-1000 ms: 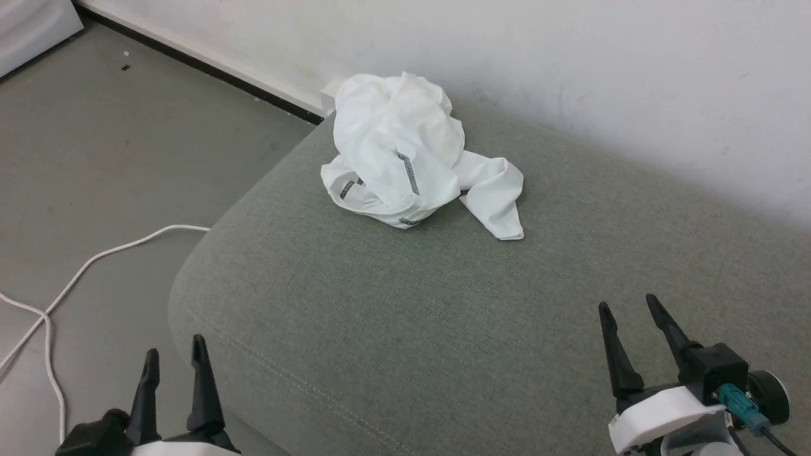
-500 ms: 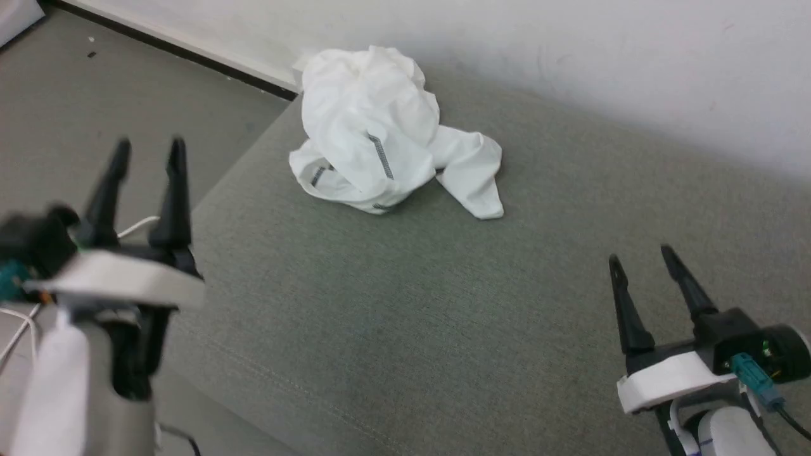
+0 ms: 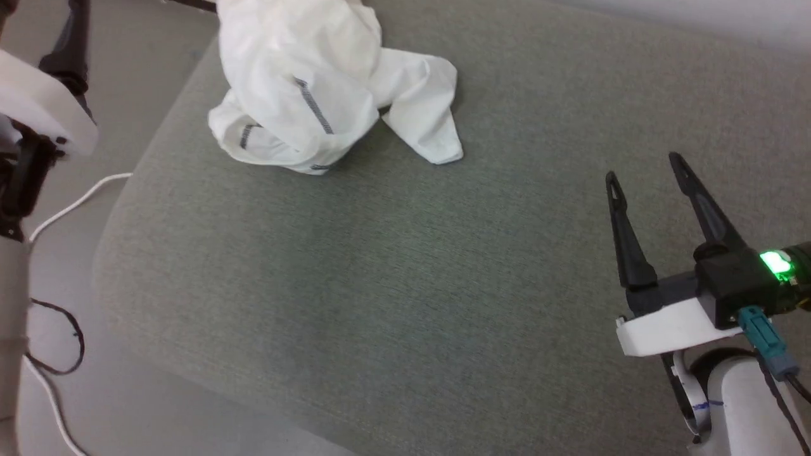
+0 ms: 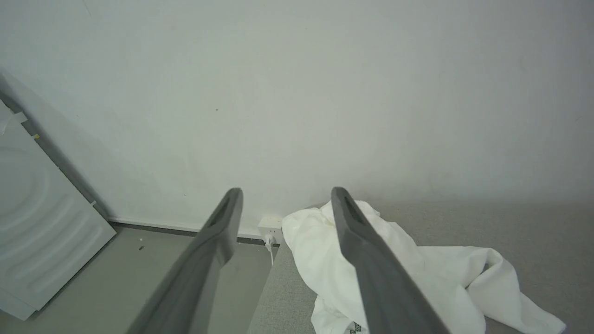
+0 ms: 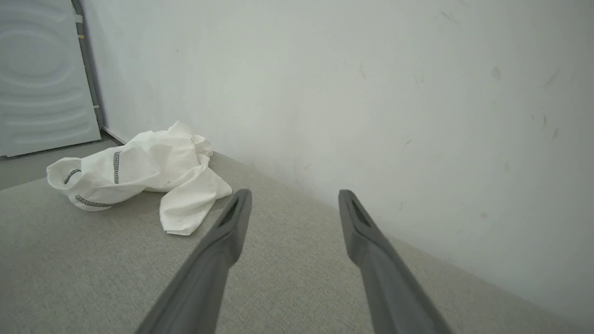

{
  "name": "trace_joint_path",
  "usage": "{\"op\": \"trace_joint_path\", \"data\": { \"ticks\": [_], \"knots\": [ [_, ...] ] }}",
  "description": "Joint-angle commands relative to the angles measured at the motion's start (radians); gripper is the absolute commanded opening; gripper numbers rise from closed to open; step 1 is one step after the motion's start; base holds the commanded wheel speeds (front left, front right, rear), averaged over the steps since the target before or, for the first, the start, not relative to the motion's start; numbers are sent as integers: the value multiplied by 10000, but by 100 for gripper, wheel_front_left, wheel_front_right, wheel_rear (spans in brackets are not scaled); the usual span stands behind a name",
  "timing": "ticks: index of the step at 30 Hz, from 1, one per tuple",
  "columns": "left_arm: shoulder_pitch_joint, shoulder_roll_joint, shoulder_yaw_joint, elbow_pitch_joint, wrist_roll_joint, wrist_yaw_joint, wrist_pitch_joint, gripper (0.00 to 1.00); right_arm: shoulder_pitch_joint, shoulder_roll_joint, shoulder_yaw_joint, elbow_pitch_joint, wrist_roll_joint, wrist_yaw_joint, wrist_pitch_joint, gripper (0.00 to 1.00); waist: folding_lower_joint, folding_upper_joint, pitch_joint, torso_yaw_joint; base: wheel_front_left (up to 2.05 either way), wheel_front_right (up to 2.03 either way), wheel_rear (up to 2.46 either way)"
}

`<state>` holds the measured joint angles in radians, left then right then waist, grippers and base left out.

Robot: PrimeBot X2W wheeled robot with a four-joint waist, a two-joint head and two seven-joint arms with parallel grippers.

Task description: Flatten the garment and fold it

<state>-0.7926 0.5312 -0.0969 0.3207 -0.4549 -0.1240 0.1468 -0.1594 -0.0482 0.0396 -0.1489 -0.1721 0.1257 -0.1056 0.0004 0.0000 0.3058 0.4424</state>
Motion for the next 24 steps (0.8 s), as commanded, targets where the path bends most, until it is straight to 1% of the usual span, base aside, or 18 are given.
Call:
{"op": "trace_joint_path", "data": {
  "ticks": [1, 3, 4, 10, 13, 16, 18, 21, 24],
  "knots": [
    [-155, 62, -82, 61, -65, -62, 12, 100, -119, -20, -1, -80, -78, 50, 8, 100, -4, 0, 975, -913, 0, 0, 0],
    [-498, 531, -796, 437, -263, -63, 171, 100, -175, -20, 72, -330, -140, 50, 91, 100, -4, 0, 1252, -1134, 0, 0, 0],
    [-661, 678, -1006, 648, -497, -64, 254, 100, -201, -20, 100, -470, -206, 50, 148, 100, -4, 0, 1406, -1238, 0, 0, 0],
    [-1443, 1204, -2418, 1428, -2440, -65, 975, 100, -381, -20, 211, -1326, -545, 50, 451, 100, -4, 0, 2187, -1656, 0, 0, 0],
    [-1625, 1373, -2789, 1796, -3408, -66, 1188, 100, -500, -20, 408, -1557, -606, 50, 525, 100, -4, 0, 2470, -1884, 0, 0, 0],
    [-1733, 1401, -3024, 2313, -4325, -66, 1641, 100, -558, -20, 469, -1732, -696, 50, 623, 100, -4, 0, 2711, -2062, 0, 0, 0],
    [-1789, 1396, -3225, 2733, -4811, -66, 2259, 100, -552, -20, 448, -1849, -758, 50, 693, 100, -4, 0, 2841, -2131, 0, 0, 0],
    [-1896, 1375, -3374, 3383, -5276, -66, 3069, 100, -505, -20, 402, -1991, -825, 50, 776, 100, -4, 0, 3007, -2202, 0, 0, 0],
    [-1990, 1266, -3501, 3837, -5493, -66, 3518, 100, -484, -20, 397, -2089, -851, 50, 824, 100, -4, 0, 3130, -2264, 0, 0, 0]
  ]
}}
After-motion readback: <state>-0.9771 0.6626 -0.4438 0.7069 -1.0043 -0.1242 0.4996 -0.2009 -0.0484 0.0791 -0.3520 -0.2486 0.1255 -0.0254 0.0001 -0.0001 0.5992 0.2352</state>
